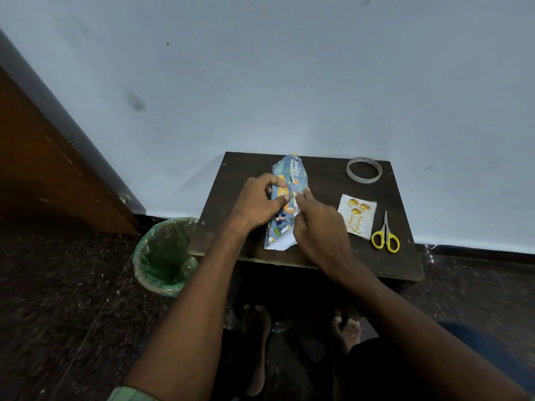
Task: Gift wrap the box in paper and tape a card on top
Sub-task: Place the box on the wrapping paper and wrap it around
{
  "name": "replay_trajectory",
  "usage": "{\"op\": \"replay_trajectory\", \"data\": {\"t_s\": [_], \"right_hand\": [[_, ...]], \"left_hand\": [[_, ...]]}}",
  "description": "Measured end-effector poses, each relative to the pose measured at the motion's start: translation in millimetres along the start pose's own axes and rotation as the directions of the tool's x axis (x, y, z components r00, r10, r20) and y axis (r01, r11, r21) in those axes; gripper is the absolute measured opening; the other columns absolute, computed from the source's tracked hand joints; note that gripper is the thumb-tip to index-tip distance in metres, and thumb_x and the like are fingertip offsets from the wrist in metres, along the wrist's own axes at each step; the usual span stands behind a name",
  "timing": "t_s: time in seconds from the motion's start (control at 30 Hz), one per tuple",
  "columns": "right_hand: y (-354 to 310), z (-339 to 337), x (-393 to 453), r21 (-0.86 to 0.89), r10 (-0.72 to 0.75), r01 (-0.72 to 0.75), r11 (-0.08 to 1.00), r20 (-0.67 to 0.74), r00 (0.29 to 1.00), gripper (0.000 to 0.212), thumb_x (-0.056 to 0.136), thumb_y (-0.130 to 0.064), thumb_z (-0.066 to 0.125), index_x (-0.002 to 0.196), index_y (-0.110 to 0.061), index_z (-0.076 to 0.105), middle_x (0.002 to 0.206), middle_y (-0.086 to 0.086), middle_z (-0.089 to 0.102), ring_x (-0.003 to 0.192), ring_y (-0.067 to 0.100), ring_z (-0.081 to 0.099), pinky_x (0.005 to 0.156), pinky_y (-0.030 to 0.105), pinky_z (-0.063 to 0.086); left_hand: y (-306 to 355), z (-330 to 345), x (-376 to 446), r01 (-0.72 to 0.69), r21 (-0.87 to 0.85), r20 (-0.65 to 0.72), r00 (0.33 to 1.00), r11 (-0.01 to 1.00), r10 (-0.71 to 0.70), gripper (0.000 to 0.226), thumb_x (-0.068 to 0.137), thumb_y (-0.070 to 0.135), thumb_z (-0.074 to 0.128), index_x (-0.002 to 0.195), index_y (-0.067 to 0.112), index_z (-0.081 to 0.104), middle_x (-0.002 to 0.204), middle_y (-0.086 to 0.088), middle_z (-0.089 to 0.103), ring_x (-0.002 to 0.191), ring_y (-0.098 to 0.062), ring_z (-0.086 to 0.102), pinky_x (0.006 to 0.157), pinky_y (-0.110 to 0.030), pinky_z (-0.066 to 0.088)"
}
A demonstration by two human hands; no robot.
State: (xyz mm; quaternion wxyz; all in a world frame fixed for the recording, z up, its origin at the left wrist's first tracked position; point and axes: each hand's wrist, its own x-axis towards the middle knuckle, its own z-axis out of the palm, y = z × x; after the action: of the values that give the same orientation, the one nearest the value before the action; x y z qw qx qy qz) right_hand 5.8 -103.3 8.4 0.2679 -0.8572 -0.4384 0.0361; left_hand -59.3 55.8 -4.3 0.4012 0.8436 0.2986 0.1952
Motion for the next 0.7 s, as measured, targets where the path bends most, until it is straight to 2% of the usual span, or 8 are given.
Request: {"op": "replay_trajectory", "data": {"t_s": [0.07,0.13,0.3,0.37,0.47,0.57,0.63,0.7], "right_hand": [[-3,-1,0,0.040,0.021,-0.020,0.999,-0.027,0.999,0.055,0.092,-0.025,0.036,0.135,-0.008,0.066,0.155,0.015,0.051,0.100,0.043,0.071,0.079,0.043,0.056],[-6,1,-1,0.065,0.044,-0.042,0.997,-0.021,0.999,0.044,0.099,-0.021,0.046,0.137,-0.008,0.065,0.156,0.015,0.050,0.106,0.041,0.070,0.084,0.045,0.057],[-10,9,-4,0.114,0.035,-0.035,0.993,0.000,0.999,0.048,0.097,-0.025,0.065,0.142,-0.007,0.060,0.160,0.017,0.045,0.133,0.039,0.059,0.100,0.050,0.054],[-11,12,-7,0.131,0.034,-0.035,0.991,0.011,0.999,0.055,0.097,-0.027,0.067,0.147,-0.007,0.054,0.162,0.016,0.041,0.144,0.036,0.048,0.108,0.050,0.049],[-13,15,-11,0.165,0.071,-0.070,0.984,-0.005,0.997,0.062,0.096,-0.028,0.068,0.152,-0.009,0.048,0.166,0.014,0.035,0.143,0.032,0.050,0.108,0.050,0.049],[-14,17,-11,0.069,0.037,-0.038,0.997,0.028,0.999,0.057,0.098,-0.030,0.063,0.150,-0.010,0.049,0.168,0.012,0.031,0.153,0.031,0.035,0.107,0.049,0.047],[-14,18,-12,0.026,0.013,-0.015,1.000,0.054,0.998,0.057,0.098,-0.031,0.061,0.149,-0.010,0.049,0.169,0.012,0.029,0.158,0.032,0.024,0.107,0.049,0.046],[-15,21,-14,0.023,0.010,-0.012,1.000,0.090,0.996,0.061,0.097,-0.030,0.061,0.152,-0.010,0.044,0.171,0.012,0.023,0.160,0.032,0.014,0.109,0.049,0.045]], "left_hand": [[1,-1,-3,-0.002,0.010,-0.003,1.000,1.000,0.002,0.013,0.093,0.023,0.081,0.105,0.024,0.076,0.082,0.008,0.051,0.061,0.002,0.052,0.058,-0.009,0.036],[2,0,-3,0.002,0.027,-0.009,1.000,1.000,-0.002,0.012,0.094,0.026,0.080,0.103,0.031,0.074,0.086,0.006,0.051,0.065,-0.002,0.049,0.060,-0.011,0.036],[1,-1,-2,-0.027,0.038,0.058,0.998,0.999,0.024,0.024,0.097,0.014,0.075,0.119,0.023,0.075,0.093,0.001,0.052,0.071,-0.005,0.053,0.072,-0.021,0.046],[0,-5,-2,-0.007,-0.029,0.105,0.994,1.000,0.010,0.033,0.097,0.002,0.070,0.127,0.016,0.074,0.093,0.002,0.051,0.072,-0.004,0.057,0.076,-0.020,0.053],[-1,-8,-5,0.039,-0.134,0.084,0.996,0.990,-0.027,0.037,0.093,-0.005,0.073,0.124,0.015,0.075,0.092,0.003,0.049,0.066,0.000,0.054,0.074,-0.018,0.054],[-1,-7,-7,0.122,-0.242,0.072,0.992,0.963,-0.108,0.034,0.092,-0.005,0.076,0.118,0.017,0.075,0.089,0.001,0.047,0.078,-0.011,0.055,0.083,-0.027,0.059],[0,-6,-8,0.192,-0.293,0.094,0.981,0.937,-0.172,0.032,0.094,-0.005,0.073,0.121,0.013,0.075,0.084,0.003,0.047,0.076,-0.008,0.055,0.078,-0.019,0.058],[4,-5,-9,0.251,-0.343,0.112,0.968,0.905,-0.226,0.028,0.100,-0.003,0.065,0.123,0.009,0.074,0.085,0.005,0.057,0.069,-0.002,0.060,0.067,-0.013,0.055]]}}
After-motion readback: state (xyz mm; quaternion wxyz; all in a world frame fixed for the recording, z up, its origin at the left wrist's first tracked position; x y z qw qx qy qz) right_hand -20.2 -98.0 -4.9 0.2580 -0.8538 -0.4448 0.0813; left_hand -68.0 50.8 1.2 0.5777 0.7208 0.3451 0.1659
